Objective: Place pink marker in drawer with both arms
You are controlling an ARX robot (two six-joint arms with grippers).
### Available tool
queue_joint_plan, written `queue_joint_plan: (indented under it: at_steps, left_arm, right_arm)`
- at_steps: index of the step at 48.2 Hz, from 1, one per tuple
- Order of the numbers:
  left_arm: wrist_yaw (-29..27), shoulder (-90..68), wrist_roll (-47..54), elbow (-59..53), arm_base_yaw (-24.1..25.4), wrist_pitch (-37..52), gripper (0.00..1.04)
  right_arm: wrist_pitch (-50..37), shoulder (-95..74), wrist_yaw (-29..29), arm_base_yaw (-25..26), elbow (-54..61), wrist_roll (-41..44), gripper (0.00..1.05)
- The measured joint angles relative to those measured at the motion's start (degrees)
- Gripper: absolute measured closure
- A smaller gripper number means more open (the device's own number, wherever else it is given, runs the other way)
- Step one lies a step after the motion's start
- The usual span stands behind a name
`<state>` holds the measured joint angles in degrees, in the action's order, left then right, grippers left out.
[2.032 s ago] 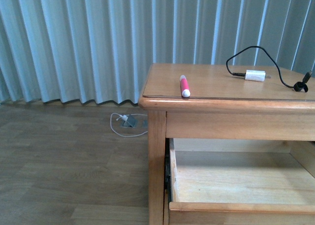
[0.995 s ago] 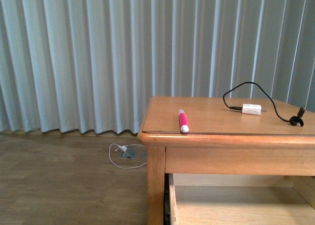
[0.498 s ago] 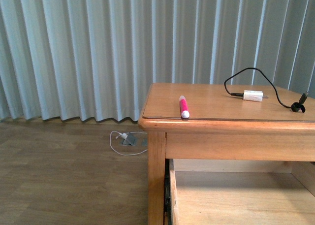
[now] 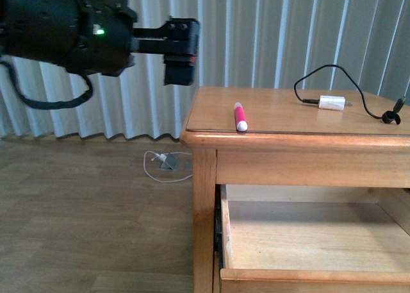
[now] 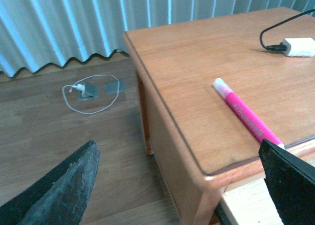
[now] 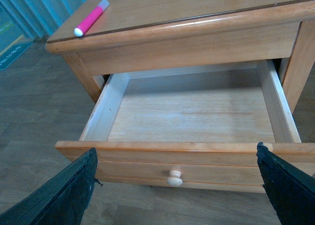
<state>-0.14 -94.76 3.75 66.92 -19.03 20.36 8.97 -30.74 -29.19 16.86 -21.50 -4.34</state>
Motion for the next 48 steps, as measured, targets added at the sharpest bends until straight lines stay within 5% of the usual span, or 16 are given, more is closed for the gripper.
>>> queue_joint_plan:
  at_steps: [21,48]
  left_arm:
    - [0.13,-19.56,-1.03,21.46,-6.71,-9.86,0.06]
    - [-4.85,-25.77,-0.59,30.69,-8.87,-20.96,0.06]
  right_arm:
    - [0.0,0.0,0.0,0.0,0.0,0.0,0.08]
    - [0.0,0.0,0.0,0.0,0.0,0.0,0.08]
